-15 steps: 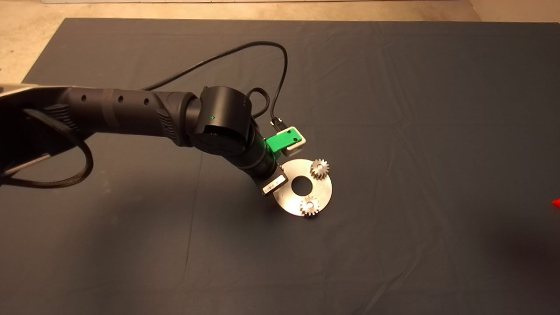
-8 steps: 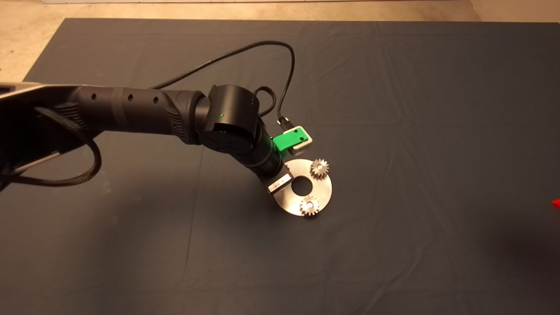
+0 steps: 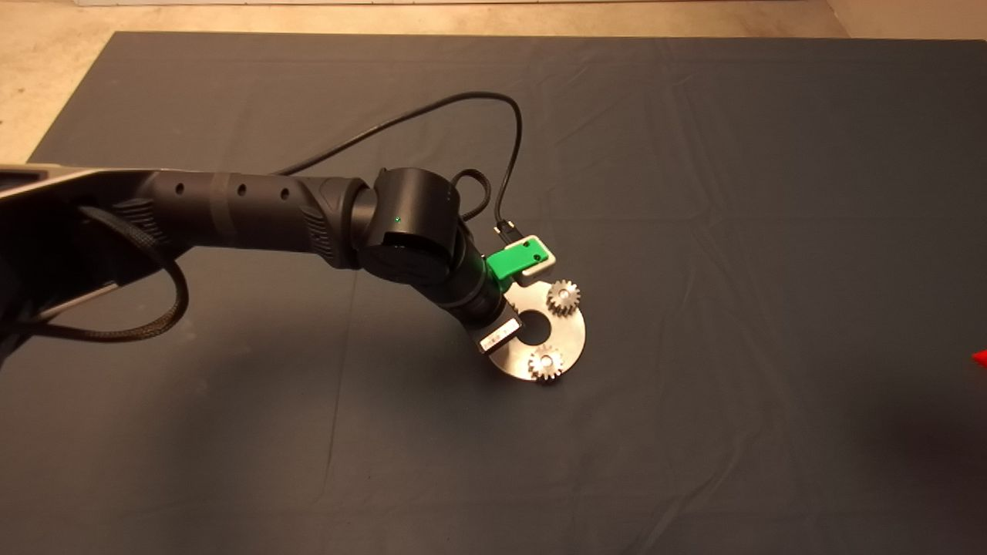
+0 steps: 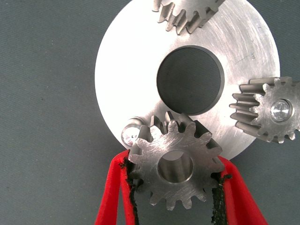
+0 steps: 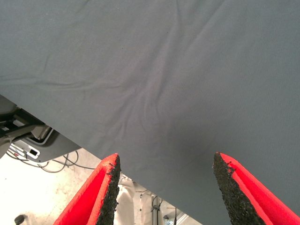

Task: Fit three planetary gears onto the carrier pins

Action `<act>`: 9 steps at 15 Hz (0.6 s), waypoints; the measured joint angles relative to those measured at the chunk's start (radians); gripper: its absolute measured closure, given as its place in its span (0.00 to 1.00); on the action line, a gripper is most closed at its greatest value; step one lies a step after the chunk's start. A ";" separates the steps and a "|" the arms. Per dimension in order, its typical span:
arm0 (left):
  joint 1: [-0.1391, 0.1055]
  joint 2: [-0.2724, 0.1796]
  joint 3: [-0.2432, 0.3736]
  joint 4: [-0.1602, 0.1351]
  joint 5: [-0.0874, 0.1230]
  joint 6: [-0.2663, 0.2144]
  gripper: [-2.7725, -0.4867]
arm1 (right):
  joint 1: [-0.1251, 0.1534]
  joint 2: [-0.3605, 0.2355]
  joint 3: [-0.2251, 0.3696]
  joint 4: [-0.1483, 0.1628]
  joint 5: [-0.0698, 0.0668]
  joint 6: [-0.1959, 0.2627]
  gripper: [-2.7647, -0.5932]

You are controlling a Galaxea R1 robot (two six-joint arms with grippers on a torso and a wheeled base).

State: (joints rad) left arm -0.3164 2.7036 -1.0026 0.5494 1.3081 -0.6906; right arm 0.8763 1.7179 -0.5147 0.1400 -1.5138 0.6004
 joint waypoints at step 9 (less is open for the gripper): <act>0.001 0.000 -0.033 0.000 -0.006 0.051 0.95 | 0.000 0.000 -0.001 0.000 -0.001 0.000 0.61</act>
State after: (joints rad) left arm -0.3151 2.7036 -1.0353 0.5498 1.3021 -0.6397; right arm 0.8762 1.7174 -0.5155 0.1400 -1.5149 0.6004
